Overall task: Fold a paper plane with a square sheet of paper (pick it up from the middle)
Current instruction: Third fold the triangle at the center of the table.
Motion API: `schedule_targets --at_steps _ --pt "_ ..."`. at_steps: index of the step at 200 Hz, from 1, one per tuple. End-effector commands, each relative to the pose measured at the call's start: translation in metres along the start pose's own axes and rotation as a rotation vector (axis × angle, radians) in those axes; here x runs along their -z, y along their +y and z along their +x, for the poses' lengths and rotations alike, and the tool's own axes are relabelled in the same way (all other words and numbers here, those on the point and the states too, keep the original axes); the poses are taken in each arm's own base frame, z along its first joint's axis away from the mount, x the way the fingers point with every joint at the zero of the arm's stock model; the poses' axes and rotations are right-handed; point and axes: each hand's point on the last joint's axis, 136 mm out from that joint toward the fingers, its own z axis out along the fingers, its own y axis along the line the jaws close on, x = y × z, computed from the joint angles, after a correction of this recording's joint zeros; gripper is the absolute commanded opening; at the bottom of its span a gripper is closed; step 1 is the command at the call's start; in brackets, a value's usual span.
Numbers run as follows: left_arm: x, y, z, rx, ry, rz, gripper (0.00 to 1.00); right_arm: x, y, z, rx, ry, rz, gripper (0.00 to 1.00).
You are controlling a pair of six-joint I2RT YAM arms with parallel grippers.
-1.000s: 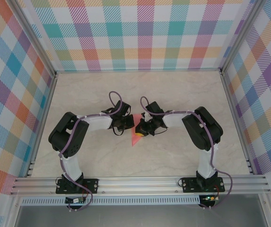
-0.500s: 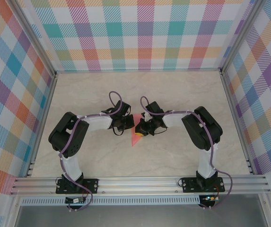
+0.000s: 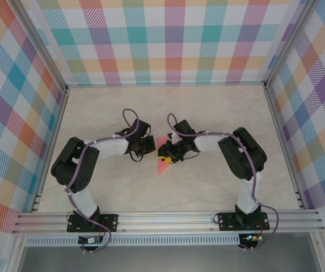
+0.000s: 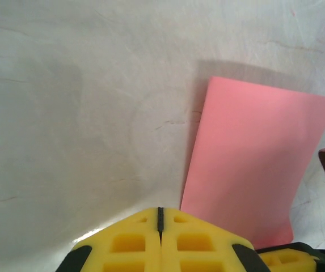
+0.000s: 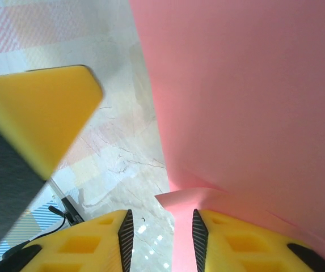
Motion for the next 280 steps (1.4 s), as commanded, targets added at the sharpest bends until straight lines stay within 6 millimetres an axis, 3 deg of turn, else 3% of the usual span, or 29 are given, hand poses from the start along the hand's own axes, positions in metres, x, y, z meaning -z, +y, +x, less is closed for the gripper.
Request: schedule_targets --at_steps 1,51,75,112,147,212,265,280 --pt "0.013 0.005 0.0 0.026 -0.007 -0.003 0.0 -0.012 -0.034 0.004 -0.049 0.008 0.103 0.34" --pt "0.017 -0.014 0.018 0.013 0.057 0.146 0.0 -0.011 -0.041 0.005 -0.051 0.005 0.136 0.12" --pt "0.018 -0.021 0.029 0.001 0.095 0.21 0.0 -0.009 -0.045 0.006 -0.045 0.004 0.154 0.06" --pt "0.014 -0.019 0.044 -0.017 0.135 0.223 0.0 -0.009 -0.04 0.006 -0.021 0.007 0.134 0.04" --pt "0.009 -0.022 0.047 -0.031 0.152 0.239 0.1 -0.01 -0.038 0.005 -0.017 0.009 0.126 0.03" --pt "-0.003 -0.024 0.049 -0.047 0.185 0.248 0.16 -0.01 -0.037 0.006 -0.014 0.01 0.121 0.01" --pt "-0.004 -0.028 0.048 -0.05 0.187 0.264 0.15 -0.01 -0.037 0.006 -0.016 0.012 0.123 0.01" --pt "-0.005 -0.027 0.049 -0.05 0.191 0.253 0.1 -0.01 -0.038 0.006 -0.019 0.013 0.125 0.0"
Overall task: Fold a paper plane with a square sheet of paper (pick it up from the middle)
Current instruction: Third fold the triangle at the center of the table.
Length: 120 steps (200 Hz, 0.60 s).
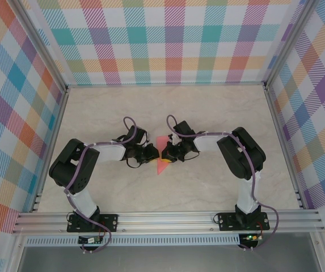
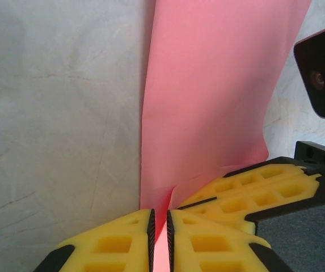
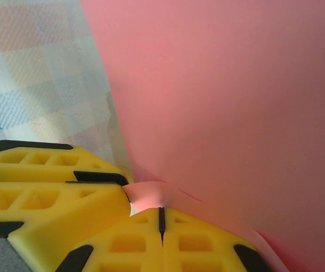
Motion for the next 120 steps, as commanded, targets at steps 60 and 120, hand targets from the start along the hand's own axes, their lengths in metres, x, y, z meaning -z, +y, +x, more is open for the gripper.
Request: schedule_targets --at_steps 60,120 --pt "0.007 -0.004 -0.012 -0.053 -0.053 -0.056 0.0 -0.01 -0.027 0.01 -0.035 0.034 0.08 0.0" --pt "0.007 -0.006 -0.01 -0.071 -0.052 -0.041 0.0 -0.008 -0.022 0.008 -0.027 0.032 0.064 0.02"
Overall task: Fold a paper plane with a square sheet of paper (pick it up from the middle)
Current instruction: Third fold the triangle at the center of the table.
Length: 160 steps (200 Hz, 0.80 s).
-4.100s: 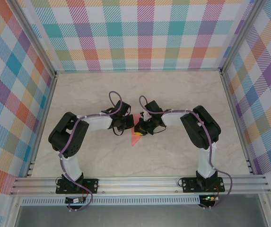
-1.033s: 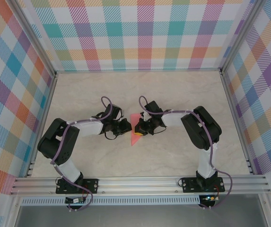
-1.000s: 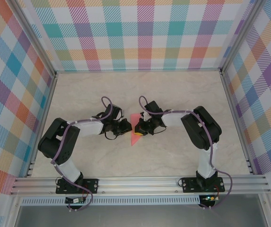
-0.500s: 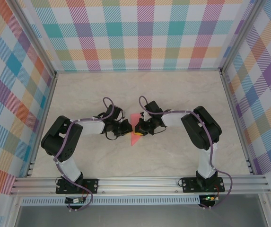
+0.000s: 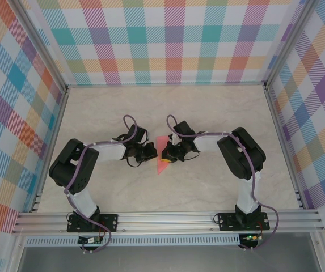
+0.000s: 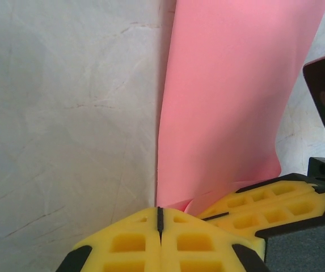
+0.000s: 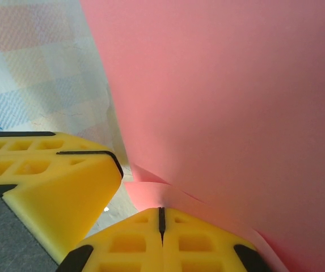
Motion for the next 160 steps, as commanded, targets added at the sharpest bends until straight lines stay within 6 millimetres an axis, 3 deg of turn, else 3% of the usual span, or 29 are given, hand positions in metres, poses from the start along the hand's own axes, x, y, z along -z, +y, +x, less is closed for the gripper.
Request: schedule_targets --at_steps 1,73,120,160 --pt "0.006 -0.012 -0.002 -0.042 -0.01 0.02 0.0 -0.008 -0.021 0.008 -0.026 0.03 0.064 0.02" --pt "0.008 -0.026 -0.001 -0.052 -0.012 0.093 0.09 -0.007 -0.017 0.006 -0.02 0.027 0.055 0.02" --pt "0.001 -0.026 0.004 -0.041 0.021 0.112 0.0 -0.007 -0.017 0.006 -0.02 0.028 0.054 0.0" --pt "-0.006 -0.018 0.009 -0.029 0.047 0.085 0.0 -0.007 -0.017 0.006 -0.025 0.029 0.054 0.0"
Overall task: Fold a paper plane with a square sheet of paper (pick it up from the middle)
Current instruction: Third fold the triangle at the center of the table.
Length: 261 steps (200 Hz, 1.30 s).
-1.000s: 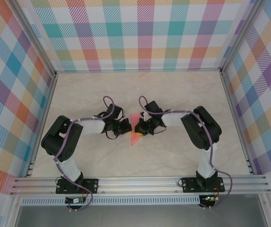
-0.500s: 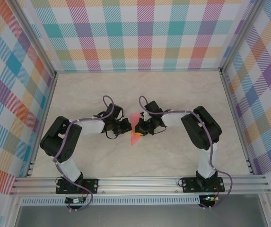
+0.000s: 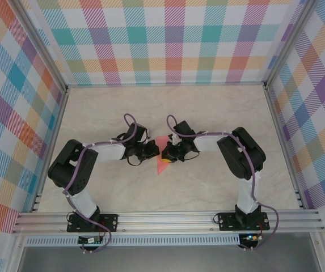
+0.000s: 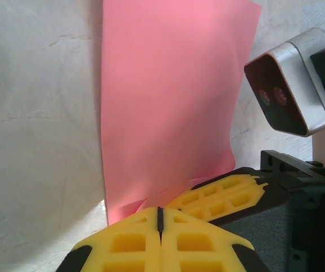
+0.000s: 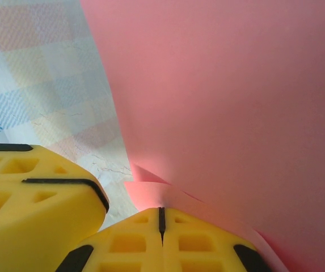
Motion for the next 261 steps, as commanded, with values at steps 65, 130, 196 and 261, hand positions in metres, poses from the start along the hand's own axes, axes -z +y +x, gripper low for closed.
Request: schedule_targets --at_steps 65,130,196,261 --pt "-0.013 0.026 0.017 0.008 0.053 -0.11 0.0 -0.004 -0.008 0.004 -0.009 0.018 0.026 0.0" --pt "-0.011 0.041 0.02 -0.02 0.056 -0.199 0.0 0.031 0.017 -0.005 0.072 -0.095 -0.074 0.05" --pt "-0.007 0.038 0.018 -0.052 0.032 -0.246 0.0 0.024 -0.003 0.004 0.077 -0.093 -0.094 0.07" --pt "-0.005 0.036 0.017 -0.068 0.016 -0.267 0.0 0.016 -0.008 0.004 0.074 -0.069 -0.091 0.07"
